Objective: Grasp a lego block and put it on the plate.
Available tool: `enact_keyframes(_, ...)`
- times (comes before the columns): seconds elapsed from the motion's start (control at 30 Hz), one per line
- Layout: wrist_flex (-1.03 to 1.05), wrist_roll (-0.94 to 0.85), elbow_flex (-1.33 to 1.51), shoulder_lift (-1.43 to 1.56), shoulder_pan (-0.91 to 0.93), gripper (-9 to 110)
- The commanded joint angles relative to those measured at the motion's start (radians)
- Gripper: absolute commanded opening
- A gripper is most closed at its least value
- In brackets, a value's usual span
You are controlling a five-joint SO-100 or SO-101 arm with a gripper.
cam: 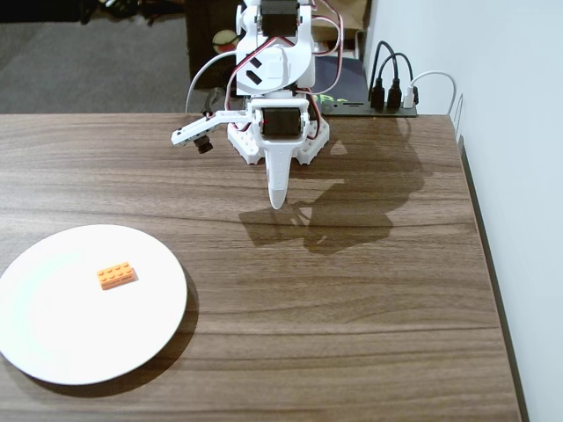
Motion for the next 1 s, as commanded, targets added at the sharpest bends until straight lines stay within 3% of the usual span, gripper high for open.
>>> enact_keyframes(0.0,0.029,0.012,0.009,0.061,-0.008,1)
enact_keyframes(0.47,0.135,0.044,0.110,0.267,-0.032,1)
enact_keyframes(0.97,0.137,0.049,0.123,0.270,-0.032,1)
